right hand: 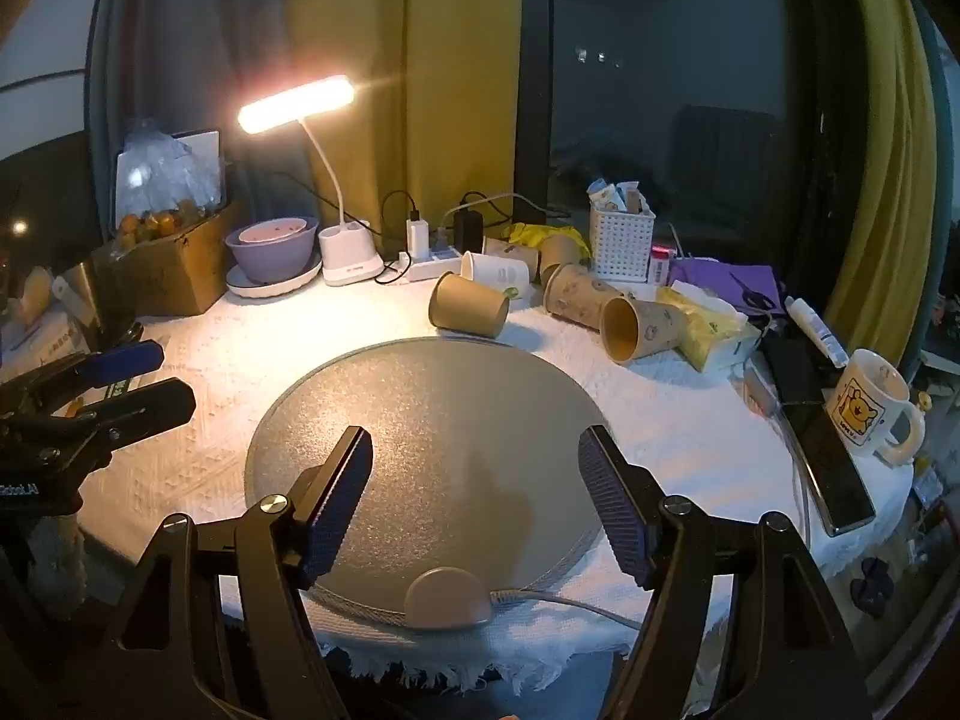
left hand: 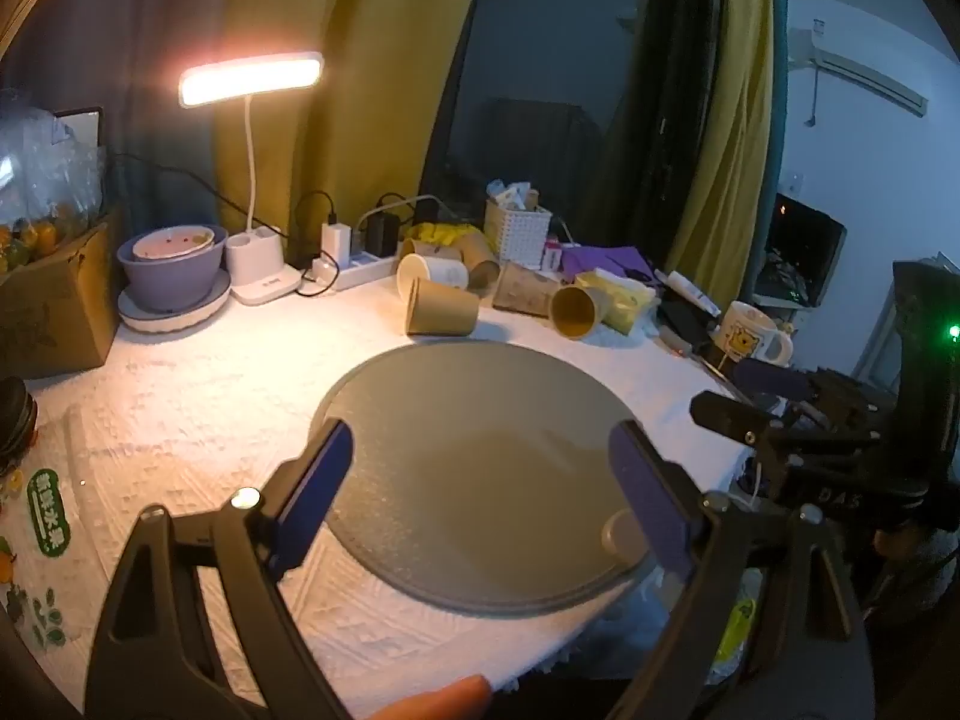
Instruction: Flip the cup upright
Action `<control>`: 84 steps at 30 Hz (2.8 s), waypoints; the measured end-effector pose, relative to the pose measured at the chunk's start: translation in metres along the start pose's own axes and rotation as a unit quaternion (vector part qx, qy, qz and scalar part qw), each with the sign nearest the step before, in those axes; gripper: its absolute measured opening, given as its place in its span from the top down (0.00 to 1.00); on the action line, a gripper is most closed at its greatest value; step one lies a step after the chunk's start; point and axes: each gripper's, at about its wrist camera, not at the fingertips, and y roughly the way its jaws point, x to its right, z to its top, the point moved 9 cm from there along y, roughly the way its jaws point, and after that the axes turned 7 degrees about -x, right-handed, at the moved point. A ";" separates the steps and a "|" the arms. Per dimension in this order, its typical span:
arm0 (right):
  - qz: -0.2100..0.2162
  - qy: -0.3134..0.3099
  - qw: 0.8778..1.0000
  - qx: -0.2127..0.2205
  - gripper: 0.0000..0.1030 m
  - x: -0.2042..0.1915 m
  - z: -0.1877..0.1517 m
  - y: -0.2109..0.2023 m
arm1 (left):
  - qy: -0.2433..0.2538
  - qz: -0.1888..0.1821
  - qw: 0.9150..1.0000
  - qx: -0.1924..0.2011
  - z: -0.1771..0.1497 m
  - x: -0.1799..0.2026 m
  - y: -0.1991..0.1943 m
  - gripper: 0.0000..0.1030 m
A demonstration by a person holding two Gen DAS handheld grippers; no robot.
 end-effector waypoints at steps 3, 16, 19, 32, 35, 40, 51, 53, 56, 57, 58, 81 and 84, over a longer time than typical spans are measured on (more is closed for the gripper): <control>-0.002 -0.001 1.000 0.001 0.28 0.000 0.000 -0.001 | -0.001 -0.002 1.000 0.005 -0.001 -0.001 -0.002 0.14; 0.001 0.000 1.000 0.001 0.28 0.000 0.000 -0.002 | -0.008 -0.004 1.000 0.004 -0.001 -0.004 -0.005 0.14; 0.001 0.001 1.000 0.001 0.28 0.000 0.001 -0.001 | -0.008 -0.006 1.000 0.002 -0.001 -0.004 -0.004 0.14; 0.000 0.001 1.000 -0.002 0.28 0.004 0.002 0.002 | -0.010 -0.008 1.000 -0.009 -0.005 -0.006 0.006 0.14; 0.000 0.000 1.000 -0.006 0.28 0.004 -0.005 0.008 | -0.013 -0.008 1.000 -0.015 -0.008 -0.007 0.011 0.14; 0.001 0.000 1.000 -0.013 0.28 0.004 -0.002 0.016 | -0.015 -0.011 1.000 -0.023 -0.009 -0.008 0.018 0.14; 0.002 0.003 1.000 -0.018 0.28 0.008 -0.001 0.022 | -0.009 -0.013 0.999 -0.029 -0.010 -0.004 0.026 0.14; 0.002 0.003 1.000 -0.018 0.28 0.007 -0.001 0.022 | -0.009 -0.010 1.000 -0.028 -0.011 -0.004 0.025 0.14; 0.003 0.003 1.000 -0.018 0.28 0.007 -0.001 0.022 | -0.009 -0.009 1.000 -0.024 -0.011 -0.004 0.023 0.14; 0.002 0.003 1.000 -0.018 0.28 0.007 -0.001 0.021 | -0.008 -0.009 1.000 -0.023 -0.011 -0.004 0.022 0.14; 0.001 0.003 1.000 -0.019 0.28 0.007 -0.001 0.022 | -0.009 -0.008 1.000 -0.022 -0.011 -0.003 0.022 0.14; 0.009 0.004 1.000 -0.019 0.28 0.011 0.003 0.024 | -0.014 -0.004 1.000 -0.025 -0.004 -0.003 0.032 0.14; 0.011 0.005 1.000 -0.018 0.28 0.012 0.004 0.024 | -0.012 -0.002 1.000 -0.024 -0.001 0.000 0.033 0.14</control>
